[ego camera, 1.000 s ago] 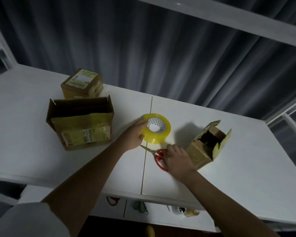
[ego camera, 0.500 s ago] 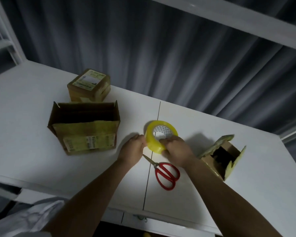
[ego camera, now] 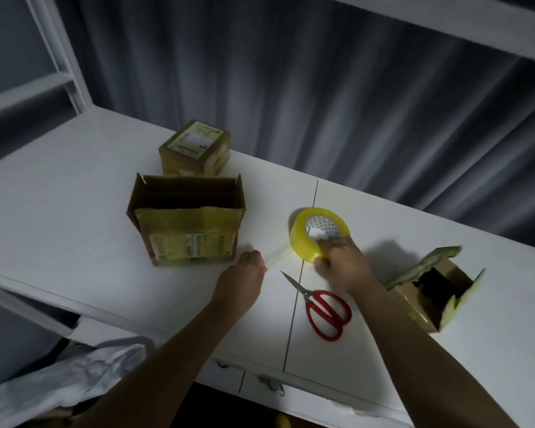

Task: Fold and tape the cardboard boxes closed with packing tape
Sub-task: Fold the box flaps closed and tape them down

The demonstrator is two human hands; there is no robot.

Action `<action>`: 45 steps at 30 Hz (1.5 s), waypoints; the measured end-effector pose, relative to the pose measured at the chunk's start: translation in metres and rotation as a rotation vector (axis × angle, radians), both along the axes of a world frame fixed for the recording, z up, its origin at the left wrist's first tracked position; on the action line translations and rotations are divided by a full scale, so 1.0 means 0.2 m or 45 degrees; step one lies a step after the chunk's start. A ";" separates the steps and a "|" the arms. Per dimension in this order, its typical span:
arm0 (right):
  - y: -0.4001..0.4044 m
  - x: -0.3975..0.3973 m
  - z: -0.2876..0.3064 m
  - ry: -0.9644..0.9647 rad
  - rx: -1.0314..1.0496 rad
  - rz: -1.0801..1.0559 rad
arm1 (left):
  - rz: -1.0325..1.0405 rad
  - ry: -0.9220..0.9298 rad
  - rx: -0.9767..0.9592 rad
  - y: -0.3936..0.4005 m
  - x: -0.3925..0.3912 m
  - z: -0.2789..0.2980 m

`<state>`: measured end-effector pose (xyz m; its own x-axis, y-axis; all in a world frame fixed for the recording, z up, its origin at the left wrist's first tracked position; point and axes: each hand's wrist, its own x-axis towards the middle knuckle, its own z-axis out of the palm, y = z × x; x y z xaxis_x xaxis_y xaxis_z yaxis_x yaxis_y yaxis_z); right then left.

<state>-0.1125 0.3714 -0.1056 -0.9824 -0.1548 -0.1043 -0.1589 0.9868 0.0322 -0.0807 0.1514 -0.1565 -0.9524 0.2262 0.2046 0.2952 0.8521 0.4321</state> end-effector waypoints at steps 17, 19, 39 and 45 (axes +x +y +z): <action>-0.14 0.48 -0.03 0.151 -0.321 -0.257 | -0.025 -0.294 0.299 -0.09 -0.01 0.02; -0.13 0.46 0.10 0.041 -0.501 -0.211 | -0.031 -0.350 0.296 -0.10 -0.01 0.04; -0.62 -0.04 0.50 -0.116 1.357 0.725 | -0.014 -0.164 0.082 -0.08 0.03 0.11; -0.42 0.15 0.41 -0.201 0.992 0.292 | 0.066 -0.140 0.085 -0.15 0.03 0.14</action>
